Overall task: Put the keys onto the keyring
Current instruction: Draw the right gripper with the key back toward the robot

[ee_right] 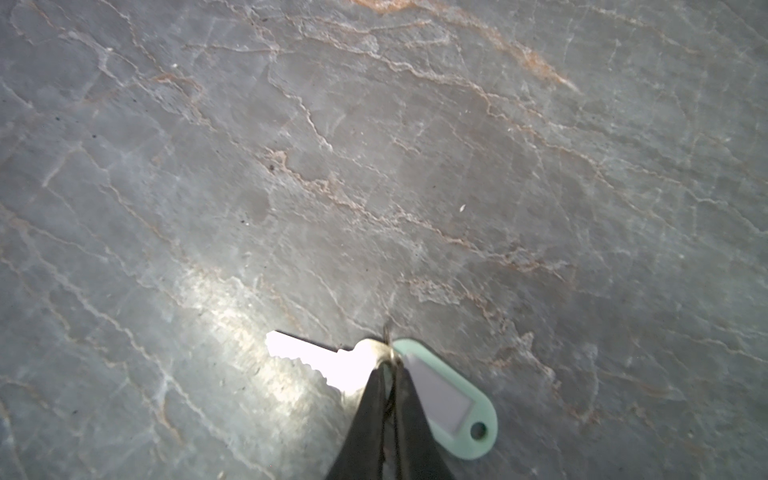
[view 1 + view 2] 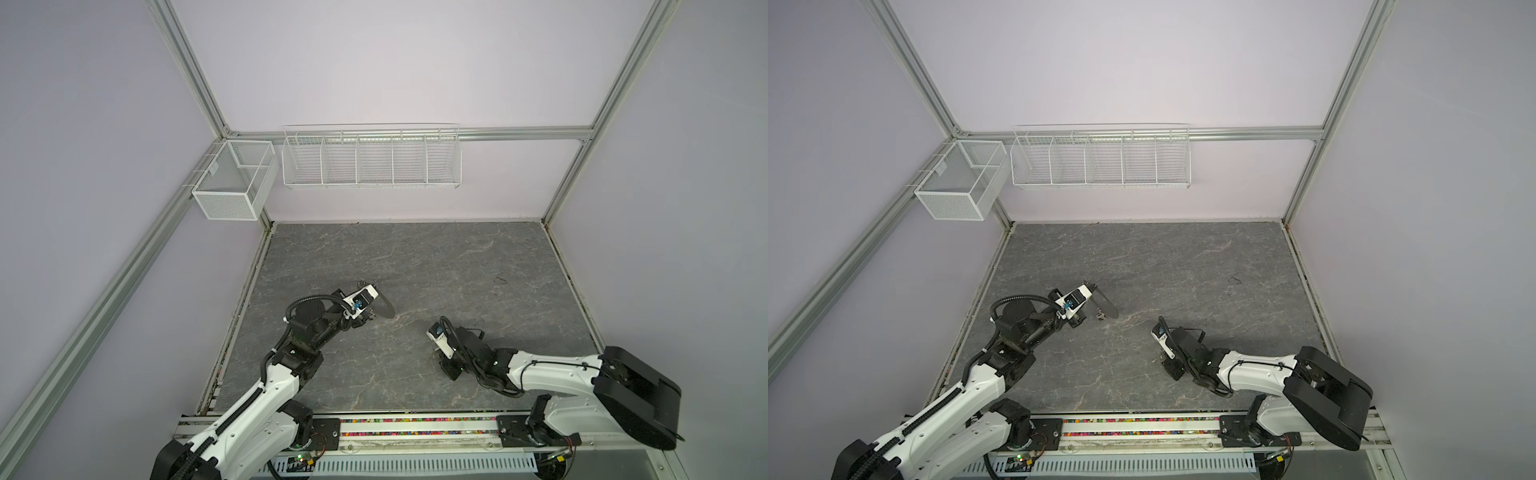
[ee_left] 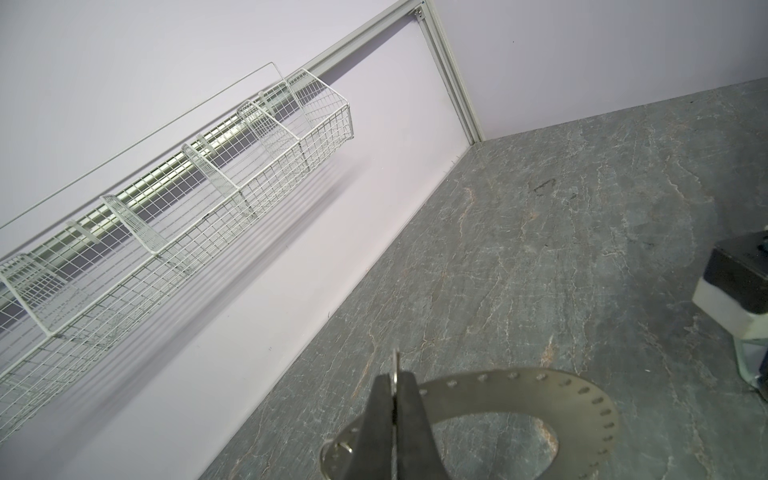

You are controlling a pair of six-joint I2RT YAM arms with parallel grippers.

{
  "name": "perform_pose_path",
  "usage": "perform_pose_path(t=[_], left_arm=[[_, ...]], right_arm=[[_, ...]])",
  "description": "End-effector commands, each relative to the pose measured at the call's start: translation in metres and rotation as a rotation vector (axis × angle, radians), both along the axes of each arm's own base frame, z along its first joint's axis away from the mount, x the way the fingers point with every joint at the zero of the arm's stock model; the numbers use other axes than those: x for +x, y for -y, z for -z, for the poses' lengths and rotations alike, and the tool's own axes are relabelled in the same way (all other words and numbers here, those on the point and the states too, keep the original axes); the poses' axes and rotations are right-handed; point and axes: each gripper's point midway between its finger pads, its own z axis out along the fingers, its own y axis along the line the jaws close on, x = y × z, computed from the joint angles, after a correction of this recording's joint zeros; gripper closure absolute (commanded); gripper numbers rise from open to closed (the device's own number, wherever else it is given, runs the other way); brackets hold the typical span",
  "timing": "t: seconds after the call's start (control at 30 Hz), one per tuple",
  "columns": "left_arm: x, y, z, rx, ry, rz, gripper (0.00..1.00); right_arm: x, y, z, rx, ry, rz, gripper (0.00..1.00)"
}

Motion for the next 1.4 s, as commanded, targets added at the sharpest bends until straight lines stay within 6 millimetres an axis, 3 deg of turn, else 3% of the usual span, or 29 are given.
perform_pose_path(t=[0.0,0.33,0.5,0.93,1.37], left_arm=[[-0.002,0.003,-0.022,-0.038,0.052,0.016,1.00],[-0.002,0.002,-0.023,-0.037,0.054,0.013,1.00],[-0.003,0.001,-0.023,-0.038,0.056,0.013,1.00],[-0.001,0.003,-0.023,-0.033,0.054,0.016,1.00],[-0.001,0.004,-0.023,-0.030,0.050,0.021,1.00]], right_arm=[[0.001,-0.006,-0.006,0.012,0.017,-0.027,0.93],[0.003,-0.006,-0.009,0.004,0.028,-0.029,0.79],[0.006,-0.008,-0.011,-0.006,0.036,-0.034,0.78],[0.003,-0.003,0.001,-0.040,-0.005,-0.015,0.79],[0.005,-0.011,-0.001,-0.046,-0.008,-0.043,0.93]])
